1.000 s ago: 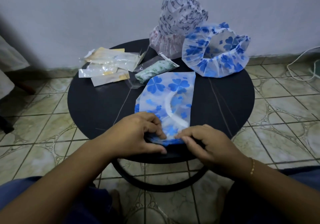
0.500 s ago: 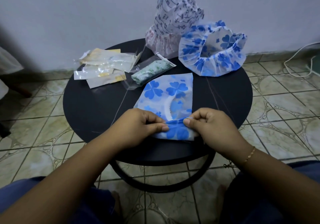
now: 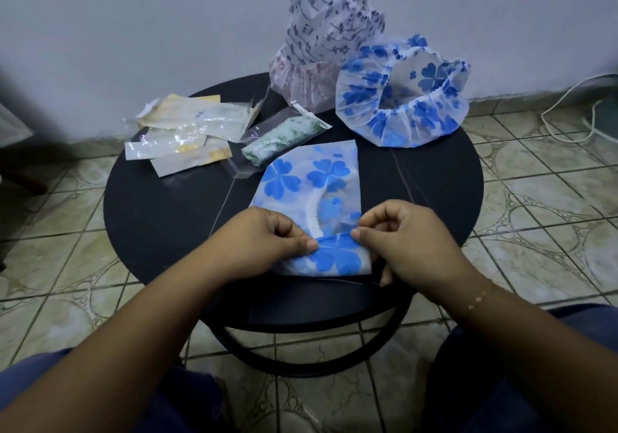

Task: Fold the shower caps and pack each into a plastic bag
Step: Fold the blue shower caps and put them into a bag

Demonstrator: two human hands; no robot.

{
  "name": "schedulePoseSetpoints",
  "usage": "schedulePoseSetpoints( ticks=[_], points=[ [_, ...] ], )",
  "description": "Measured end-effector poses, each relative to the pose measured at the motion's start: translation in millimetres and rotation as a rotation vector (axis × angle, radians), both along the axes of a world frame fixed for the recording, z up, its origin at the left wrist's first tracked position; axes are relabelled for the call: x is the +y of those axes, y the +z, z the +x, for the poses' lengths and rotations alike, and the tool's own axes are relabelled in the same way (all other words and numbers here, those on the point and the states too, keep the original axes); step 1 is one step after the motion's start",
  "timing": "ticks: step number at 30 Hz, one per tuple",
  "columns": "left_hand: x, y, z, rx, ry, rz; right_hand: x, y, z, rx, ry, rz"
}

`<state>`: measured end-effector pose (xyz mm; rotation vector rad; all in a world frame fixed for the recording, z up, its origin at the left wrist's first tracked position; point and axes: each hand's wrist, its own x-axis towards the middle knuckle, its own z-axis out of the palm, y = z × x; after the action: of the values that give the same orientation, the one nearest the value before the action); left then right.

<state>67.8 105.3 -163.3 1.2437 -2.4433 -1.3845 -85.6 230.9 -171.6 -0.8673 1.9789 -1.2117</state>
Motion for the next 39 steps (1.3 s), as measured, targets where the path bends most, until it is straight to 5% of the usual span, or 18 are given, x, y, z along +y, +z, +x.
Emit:
schedulePoseSetpoints(
  ticks=[6, 11, 18, 23, 29, 33, 39],
  points=[
    [3, 2, 1, 0.002, -0.022, 0.005, 22, -8, 2, 0.954, 0.220, -0.426],
    [5, 4, 6, -0.020, -0.067, 0.001, 34, -22, 11, 1.210, 0.403, -0.338],
    [9, 3, 7, 0.020, -0.118, -0.082, 44, -30, 18, 1.170, 0.395, -0.168],
    [18, -1, 11, 0.012, -0.355, -0.509, 44, -31, 18, 1.142, 0.399, -0.133],
    [18, -3, 11, -0.065, -0.457, -0.676, 39, -28, 12, 1.000, 0.386, -0.107],
    [16, -1, 7, 0.013, -0.419, -0.658, 32, -25, 9, 0.858, 0.300, -0.154],
    [11, 0, -2, 0.098, -0.102, -0.273, 23, -19, -1, 0.408, 0.145, -0.146]
  ],
)
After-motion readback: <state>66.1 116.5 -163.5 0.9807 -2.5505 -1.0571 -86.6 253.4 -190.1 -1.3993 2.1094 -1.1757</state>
